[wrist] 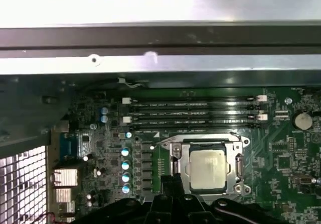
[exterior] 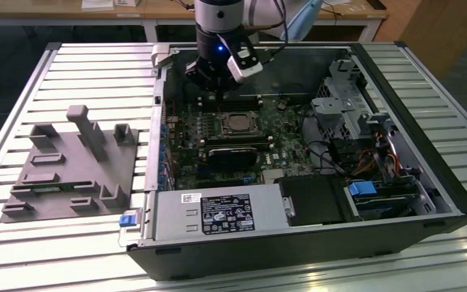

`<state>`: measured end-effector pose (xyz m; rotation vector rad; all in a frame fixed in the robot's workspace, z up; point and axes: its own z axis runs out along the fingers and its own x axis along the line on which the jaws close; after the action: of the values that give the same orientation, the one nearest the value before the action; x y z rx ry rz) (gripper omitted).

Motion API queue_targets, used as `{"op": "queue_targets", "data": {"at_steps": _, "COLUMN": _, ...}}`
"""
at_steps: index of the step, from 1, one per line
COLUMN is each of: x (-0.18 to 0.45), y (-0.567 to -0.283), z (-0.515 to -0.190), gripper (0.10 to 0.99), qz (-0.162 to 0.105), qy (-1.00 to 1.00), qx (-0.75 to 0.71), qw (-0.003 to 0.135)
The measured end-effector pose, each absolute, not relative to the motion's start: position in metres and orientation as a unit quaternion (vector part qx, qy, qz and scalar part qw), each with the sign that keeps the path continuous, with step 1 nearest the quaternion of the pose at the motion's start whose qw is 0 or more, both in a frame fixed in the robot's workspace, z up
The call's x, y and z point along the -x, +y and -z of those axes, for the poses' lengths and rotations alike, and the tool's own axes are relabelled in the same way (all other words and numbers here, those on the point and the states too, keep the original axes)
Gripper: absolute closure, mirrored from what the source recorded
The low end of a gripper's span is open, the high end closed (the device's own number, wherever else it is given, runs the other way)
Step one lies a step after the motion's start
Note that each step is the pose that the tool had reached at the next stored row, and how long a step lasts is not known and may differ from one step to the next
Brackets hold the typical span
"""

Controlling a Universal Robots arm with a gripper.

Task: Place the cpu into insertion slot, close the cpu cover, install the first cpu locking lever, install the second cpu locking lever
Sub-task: 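Install the first cpu locking lever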

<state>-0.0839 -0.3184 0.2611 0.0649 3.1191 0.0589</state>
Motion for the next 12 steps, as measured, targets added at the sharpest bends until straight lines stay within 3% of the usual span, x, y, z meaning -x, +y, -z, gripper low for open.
{"op": "queue_targets", "data": {"at_steps": 12, "x": 0.101, "y": -0.317, "z": -0.26, "gripper": 0.98, "qz": -0.019, "qy": 1.0, "qx": -0.021, "qw": 0.011}}
